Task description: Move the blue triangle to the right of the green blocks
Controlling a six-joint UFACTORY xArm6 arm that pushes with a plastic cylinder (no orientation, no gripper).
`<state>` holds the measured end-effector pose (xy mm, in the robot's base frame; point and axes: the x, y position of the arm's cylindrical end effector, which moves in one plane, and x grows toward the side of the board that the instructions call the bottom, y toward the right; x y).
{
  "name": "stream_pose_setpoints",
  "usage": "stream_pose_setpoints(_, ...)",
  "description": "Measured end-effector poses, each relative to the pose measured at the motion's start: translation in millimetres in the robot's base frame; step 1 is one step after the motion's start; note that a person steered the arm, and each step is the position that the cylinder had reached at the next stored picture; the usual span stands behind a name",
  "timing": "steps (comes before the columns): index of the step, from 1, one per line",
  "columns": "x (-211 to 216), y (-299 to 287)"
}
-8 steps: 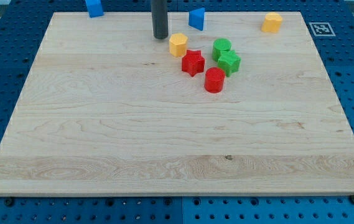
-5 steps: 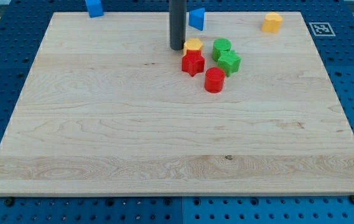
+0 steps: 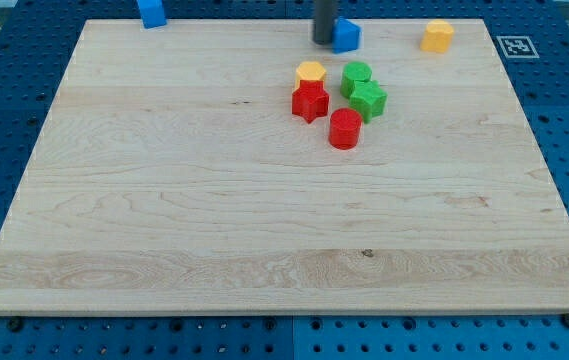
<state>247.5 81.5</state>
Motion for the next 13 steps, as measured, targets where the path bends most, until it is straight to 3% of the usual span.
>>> stream_pose_setpoints(1, 15.7, 45.9)
stream_pose_setpoints(2, 10.6, 17.5)
stream_pose_setpoints(4, -55.6, 0.7)
stream_pose_setpoints(5, -36.1, 39.9)
stream_pose_setpoints(7, 41.7, 89.6)
stream_pose_setpoints(9, 24.1, 65.9)
stream_pose_setpoints(11, 20.7, 91.2)
stream_pose_setpoints(13, 64.7, 118.6)
